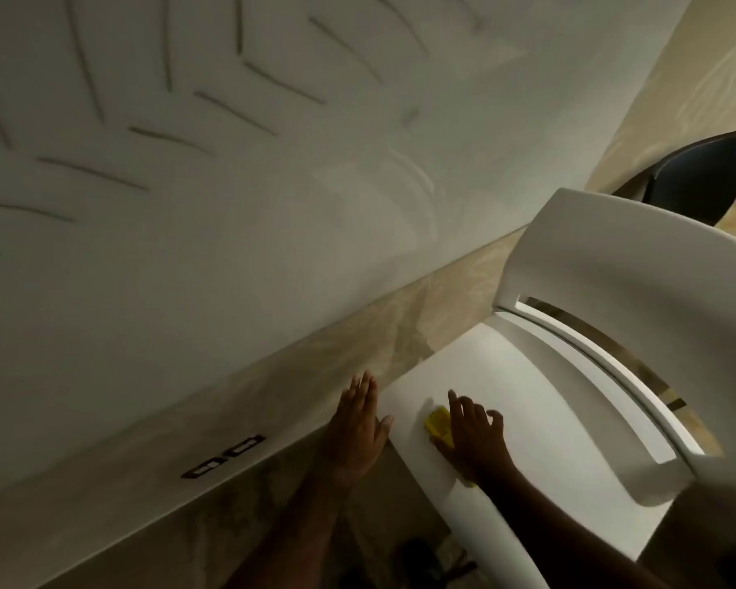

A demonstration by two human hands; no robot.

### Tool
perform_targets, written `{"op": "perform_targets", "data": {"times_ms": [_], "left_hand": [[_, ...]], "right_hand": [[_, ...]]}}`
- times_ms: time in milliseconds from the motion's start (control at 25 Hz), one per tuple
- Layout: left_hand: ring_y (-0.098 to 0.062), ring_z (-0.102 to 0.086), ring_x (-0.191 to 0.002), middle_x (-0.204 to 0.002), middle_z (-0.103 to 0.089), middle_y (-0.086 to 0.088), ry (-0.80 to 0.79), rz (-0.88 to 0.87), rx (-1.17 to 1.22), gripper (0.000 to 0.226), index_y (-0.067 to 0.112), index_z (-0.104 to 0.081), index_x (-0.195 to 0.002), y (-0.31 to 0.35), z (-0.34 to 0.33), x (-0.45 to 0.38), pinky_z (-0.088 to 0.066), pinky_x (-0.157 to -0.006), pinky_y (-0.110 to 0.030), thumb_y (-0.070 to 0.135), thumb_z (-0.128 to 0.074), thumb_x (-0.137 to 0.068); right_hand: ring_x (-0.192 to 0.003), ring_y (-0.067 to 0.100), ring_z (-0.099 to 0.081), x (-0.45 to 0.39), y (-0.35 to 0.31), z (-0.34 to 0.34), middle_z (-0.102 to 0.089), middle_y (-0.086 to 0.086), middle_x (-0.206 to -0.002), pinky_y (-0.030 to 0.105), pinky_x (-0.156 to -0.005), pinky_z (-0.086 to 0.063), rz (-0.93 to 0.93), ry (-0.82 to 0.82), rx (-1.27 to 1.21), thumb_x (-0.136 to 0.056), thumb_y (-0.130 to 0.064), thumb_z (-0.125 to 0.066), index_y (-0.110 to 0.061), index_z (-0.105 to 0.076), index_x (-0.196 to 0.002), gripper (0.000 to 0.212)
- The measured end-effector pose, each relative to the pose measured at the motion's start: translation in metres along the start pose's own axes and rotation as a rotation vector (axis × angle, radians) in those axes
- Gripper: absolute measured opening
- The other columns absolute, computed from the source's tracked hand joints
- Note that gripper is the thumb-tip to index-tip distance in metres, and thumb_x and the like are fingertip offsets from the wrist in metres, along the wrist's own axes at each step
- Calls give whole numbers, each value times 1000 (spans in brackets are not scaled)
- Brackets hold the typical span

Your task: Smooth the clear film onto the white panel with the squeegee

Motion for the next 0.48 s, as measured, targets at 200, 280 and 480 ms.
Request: {"op": "perform_targets", "data": {"times_ms": [200,280,480], "left_hand": [[-17,13,-160,-173,11,1,25,9,36,94,13,-2,-171,-11,-1,-12,-6,-134,-34,70,-2,-96],[-23,-4,-163,-176,-2,-3,77,-9,-9,88,9,-13,-170,-19,3,-13,-19,-131,-36,65,-17,-102],[-29,-45,-153,-167,-46,-10,274,-36,-193,76,7,-40,-163,-37,40,-10,-49,-115,-39,55,-42,-104]], "right_hand": [[-116,30,-63,-4,6,-33,-59,10,-142,47,-93,-49,10,99,-112,-93,-48,-63,-10,-34,-162,83],[-129,27,-53,-5,3,-30,-43,6,-155,40,-98,-47,44,168,-65,-105,-44,-46,-13,-14,-168,77],[-111,25,-60,-12,-15,12,-54,6,-135,35,-79,-52,76,272,-127,-97,-36,-63,-8,-33,-159,75]]}}
Point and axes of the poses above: each hand's wrist, its own x-axis away from the middle knuckle, its own z-axis out of the back of the hand, y = z × x, the point moved 3 cm from there along -x, towards the middle knuckle
